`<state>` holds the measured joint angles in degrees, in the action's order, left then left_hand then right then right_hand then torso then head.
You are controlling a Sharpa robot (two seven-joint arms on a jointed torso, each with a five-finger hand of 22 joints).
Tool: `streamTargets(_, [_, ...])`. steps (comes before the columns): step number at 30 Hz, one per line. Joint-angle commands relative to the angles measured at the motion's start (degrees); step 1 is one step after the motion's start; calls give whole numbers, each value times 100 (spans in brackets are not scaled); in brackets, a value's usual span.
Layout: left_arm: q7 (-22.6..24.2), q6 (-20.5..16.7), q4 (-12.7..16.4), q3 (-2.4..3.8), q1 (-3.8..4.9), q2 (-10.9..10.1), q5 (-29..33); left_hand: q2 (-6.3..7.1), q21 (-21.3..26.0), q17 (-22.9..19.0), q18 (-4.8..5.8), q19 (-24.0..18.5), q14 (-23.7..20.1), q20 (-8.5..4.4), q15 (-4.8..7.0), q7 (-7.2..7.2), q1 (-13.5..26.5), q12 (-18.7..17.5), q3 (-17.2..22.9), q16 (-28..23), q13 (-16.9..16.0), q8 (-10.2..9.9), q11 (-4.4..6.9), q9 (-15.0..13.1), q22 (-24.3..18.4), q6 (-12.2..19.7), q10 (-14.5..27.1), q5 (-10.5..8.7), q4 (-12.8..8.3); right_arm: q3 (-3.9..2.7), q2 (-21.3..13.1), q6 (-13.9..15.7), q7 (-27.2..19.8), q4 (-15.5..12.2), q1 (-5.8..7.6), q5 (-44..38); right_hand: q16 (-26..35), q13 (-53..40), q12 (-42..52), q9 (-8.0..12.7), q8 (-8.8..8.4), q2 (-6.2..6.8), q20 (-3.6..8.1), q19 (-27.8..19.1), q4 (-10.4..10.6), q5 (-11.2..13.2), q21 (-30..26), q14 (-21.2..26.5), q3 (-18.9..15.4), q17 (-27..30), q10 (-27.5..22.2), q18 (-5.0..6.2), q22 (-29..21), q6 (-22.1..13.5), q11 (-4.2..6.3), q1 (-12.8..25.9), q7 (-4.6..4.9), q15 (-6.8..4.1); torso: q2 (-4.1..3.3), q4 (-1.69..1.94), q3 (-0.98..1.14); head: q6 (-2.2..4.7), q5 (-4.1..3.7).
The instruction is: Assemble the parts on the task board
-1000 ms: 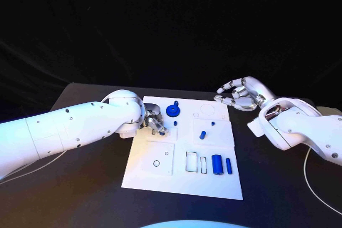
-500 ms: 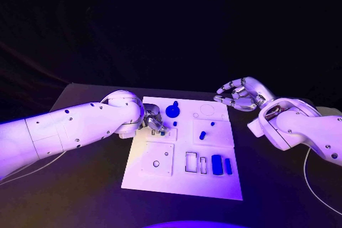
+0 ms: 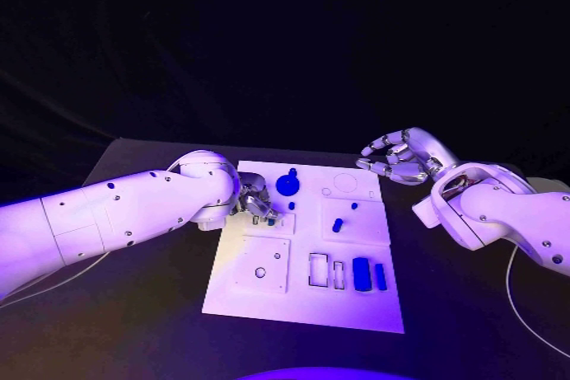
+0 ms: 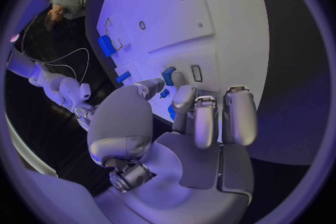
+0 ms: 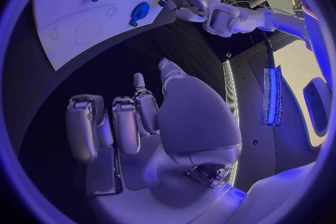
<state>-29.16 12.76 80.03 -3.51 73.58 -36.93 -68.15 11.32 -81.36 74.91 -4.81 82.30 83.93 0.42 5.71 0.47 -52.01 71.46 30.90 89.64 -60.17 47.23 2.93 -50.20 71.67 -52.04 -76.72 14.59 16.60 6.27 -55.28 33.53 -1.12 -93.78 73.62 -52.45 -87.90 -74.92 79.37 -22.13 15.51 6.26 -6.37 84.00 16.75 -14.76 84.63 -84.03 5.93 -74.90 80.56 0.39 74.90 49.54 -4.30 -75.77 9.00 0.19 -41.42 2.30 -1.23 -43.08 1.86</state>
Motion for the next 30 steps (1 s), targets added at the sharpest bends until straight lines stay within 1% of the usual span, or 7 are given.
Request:
streamTargets(1, [-15,-7,19,-6,-13,-21,28,21,-11,1476,115,12,597,-20,37,29,45,28,-32,16,10,-31,7,4,12,-12,18,-30,0,0,0,-62,-51,0,-6,-17,15,-372,-16,-6,36,-7,45,273,-6,26,-25,-437,-33,-770,-7,113,1104,9,25,51,-21,-30,-1,0,-3,5,0])
streamTargets(7, [40,-405,153,57,-11,-158,276,15,10,1397,107,-4,574,-20,36,41,19,-65,-92,-35,154,-61,-1,13,-28,40,101,-16,1,1,-4,-41,-62,14,-9,-17,16,-376,-13,-6,37,-8,45,272,-6,27,-29,-436,-36,-766,-4,113,1102,8,25,60,-21,-31,5,5,-3,30,-19])
streamTargets(10, [75,-687,230,151,3,-241,532,19,134,1160,65,-106,499,8,-12,117,-90,-385,-230,-195,614,-194,-65,66,-252,227,410,-1,7,1,-7,-33,-62,42,-10,-17,16,-376,-13,-6,37,-8,45,272,-6,27,-29,-436,-36,-766,-4,113,1102,8,25,60,-21,-31,15,7,2,52,-22])
streamTargets(12, [89,-793,276,212,25,-286,622,39,191,1144,53,-143,495,55,-87,226,-156,-648,-391,-208,979,-422,-157,197,-330,442,665,14,9,1,-9,-29,-62,64,-10,-17,16,-376,-13,-6,37,-8,45,272,-6,27,-29,-436,-36,-766,-4,113,1102,8,25,60,-21,-31,14,9,2,73,-24])
streamTargets(18, [92,-732,285,342,181,-400,696,41,226,1140,43,-160,496,110,-148,302,-219,-703,-569,-211,1095,-646,-227,383,-375,517,734,12,12,1,0,-25,-63,119,-10,-14,16,-376,-13,-6,37,-8,45,272,-6,27,-29,-436,-36,-766,-4,113,1102,8,25,60,-21,-31,4,4,6,103,9])
streamTargets(24, [92,-508,-79,384,385,-349,511,49,255,1167,33,-183,504,125,-169,325,-264,-756,-638,-192,1181,-712,-248,450,-420,523,794,-10,10,1,22,-37,-58,142,-14,-12,15,-378,-10,-5,41,-11,45,277,-8,26,-20,-437,-41,-772,-1,111,1108,7,26,76,-22,-31,8,14,3,120,29])
streamTargets(30, [113,-255,-618,381,459,-133,331,33,278,1168,26,-202,503,145,-196,361,-343,-801,-704,-192,1258,-812,-279,544,-452,555,858,-10,12,1,49,-57,-51,159,-20,-12,15,-379,-8,-5,42,-12,45,276,-10,24,-21,-438,-41,-772,0,111,1108,6,26,78,-23,-31,3,-7,-4,127,60])
